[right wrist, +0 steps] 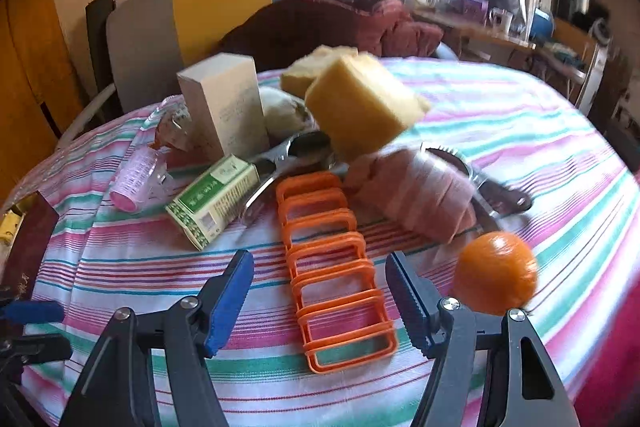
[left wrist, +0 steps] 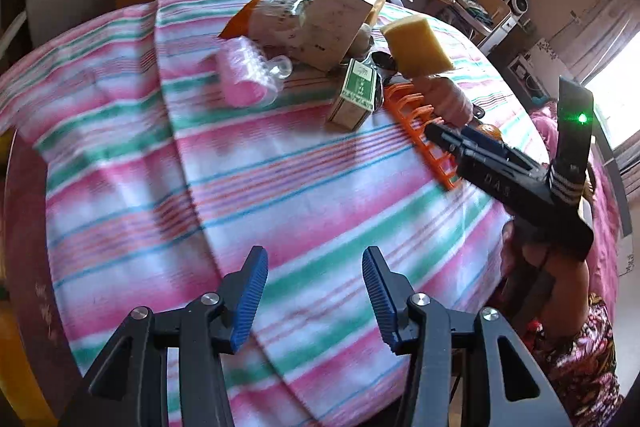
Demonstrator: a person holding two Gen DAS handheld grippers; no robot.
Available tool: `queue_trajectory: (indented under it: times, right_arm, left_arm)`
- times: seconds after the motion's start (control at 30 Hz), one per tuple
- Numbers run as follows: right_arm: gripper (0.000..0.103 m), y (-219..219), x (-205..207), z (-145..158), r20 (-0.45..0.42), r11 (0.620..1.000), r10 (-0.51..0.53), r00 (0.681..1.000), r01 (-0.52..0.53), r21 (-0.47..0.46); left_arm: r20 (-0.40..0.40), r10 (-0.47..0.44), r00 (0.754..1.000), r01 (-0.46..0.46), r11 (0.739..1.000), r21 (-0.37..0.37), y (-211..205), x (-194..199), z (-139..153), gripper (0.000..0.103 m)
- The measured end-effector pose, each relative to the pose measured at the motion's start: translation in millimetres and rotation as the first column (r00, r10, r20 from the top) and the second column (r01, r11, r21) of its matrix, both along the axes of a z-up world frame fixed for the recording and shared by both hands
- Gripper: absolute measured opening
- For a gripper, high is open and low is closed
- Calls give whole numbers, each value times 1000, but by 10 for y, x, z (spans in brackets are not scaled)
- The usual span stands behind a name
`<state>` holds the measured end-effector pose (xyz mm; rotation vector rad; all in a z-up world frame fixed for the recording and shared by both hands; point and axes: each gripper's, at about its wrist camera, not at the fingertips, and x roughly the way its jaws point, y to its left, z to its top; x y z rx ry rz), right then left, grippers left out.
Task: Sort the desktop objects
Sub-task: 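Grasp the orange plastic rack with the right tool while the left tool grasps the green box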
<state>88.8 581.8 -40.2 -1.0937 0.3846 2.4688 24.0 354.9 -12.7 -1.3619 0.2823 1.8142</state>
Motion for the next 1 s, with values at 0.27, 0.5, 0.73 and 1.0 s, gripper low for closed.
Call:
queue_trajectory:
  times: [0.27, 0.5, 0.73, 1.0]
  right_arm:
    - [52, -148, 97, -244, -10, 997, -28, 1000, 29, 66]
    - [52, -136, 193, -268, -57, 998, -46, 997, 48, 46]
    - [52, -127, 180, -256, -62, 998, -46, 997, 49, 44]
    - [51, -160, 146, -260, -52, 996, -47, 998, 51, 73]
  left_arm:
    - [-60, -43, 997, 42, 999, -10, 666, -212, -27, 50]
    - [-57, -65, 996, 62, 997, -52, 1191, -375, -179, 50]
    - [-92, -69, 993, 64, 996, -58, 1346, -496, -320, 47]
    - [-230, -148, 962, 129, 987, -94, 1209, -303, -339, 31]
